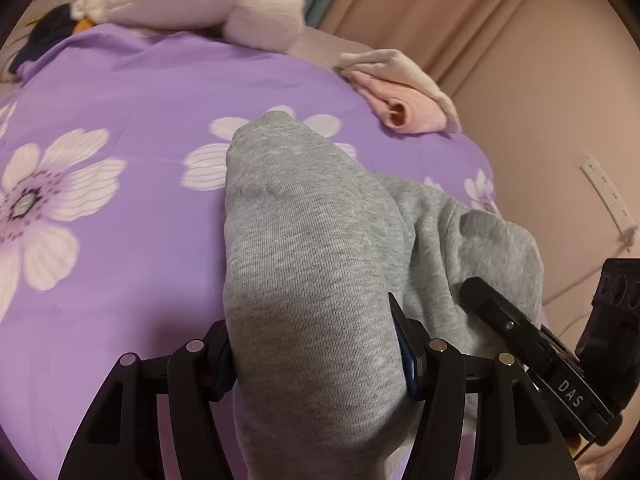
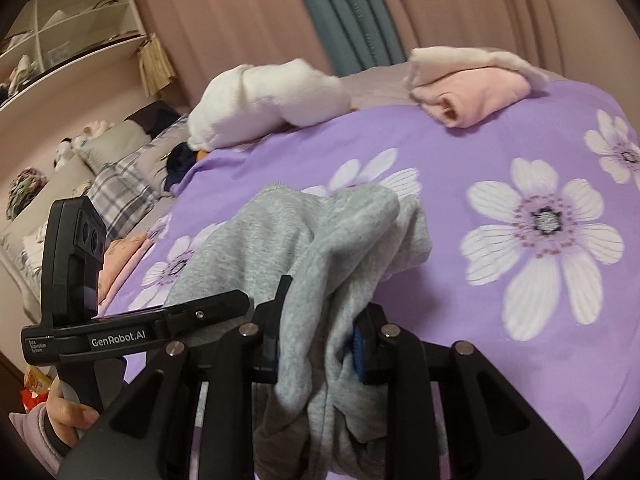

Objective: Fold small clothes

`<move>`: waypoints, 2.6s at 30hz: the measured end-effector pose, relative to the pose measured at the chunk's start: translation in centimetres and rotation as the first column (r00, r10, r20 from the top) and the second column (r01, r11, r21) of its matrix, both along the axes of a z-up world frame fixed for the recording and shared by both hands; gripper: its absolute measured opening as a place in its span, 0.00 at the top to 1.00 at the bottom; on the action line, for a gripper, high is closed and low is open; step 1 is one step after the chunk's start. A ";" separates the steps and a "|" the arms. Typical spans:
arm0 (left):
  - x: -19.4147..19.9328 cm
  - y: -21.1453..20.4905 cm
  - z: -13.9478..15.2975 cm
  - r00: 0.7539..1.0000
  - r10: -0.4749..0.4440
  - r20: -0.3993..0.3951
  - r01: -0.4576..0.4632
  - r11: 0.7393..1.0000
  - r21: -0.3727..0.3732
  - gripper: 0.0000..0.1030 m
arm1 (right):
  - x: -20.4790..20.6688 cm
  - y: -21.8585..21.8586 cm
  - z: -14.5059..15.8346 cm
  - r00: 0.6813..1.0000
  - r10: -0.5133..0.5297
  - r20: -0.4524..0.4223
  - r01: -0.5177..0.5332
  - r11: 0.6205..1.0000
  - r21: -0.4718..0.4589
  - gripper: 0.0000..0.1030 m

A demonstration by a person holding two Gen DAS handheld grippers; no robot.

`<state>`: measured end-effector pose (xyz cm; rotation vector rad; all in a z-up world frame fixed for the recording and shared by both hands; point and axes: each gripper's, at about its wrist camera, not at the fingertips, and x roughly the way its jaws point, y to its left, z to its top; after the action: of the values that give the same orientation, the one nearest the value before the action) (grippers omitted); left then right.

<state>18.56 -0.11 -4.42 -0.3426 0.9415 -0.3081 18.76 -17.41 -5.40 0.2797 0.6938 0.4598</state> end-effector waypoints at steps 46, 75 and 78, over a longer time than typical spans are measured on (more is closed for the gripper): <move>-8.4 -0.1 -2.3 0.986 -0.165 0.035 0.150 0.952 0.268 0.39 | -1.8 -1.3 -4.0 0.973 -0.131 -0.192 0.124 0.991 -0.048 0.72; -9.8 0.6 -3.4 0.989 -0.143 -0.032 0.146 0.948 0.283 0.39 | -6.7 -0.8 -5.1 0.980 -0.080 -0.184 0.047 0.984 -0.174 0.60; -10.5 1.0 -2.5 0.992 -0.122 -0.033 0.127 0.949 0.289 0.39 | -8.4 -1.2 -3.8 0.981 -0.100 -0.168 0.071 0.983 -0.167 0.56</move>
<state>8.05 0.86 -6.94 -0.0147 1.0100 -0.2775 10.33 -18.57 -9.20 0.1989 0.8832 0.2966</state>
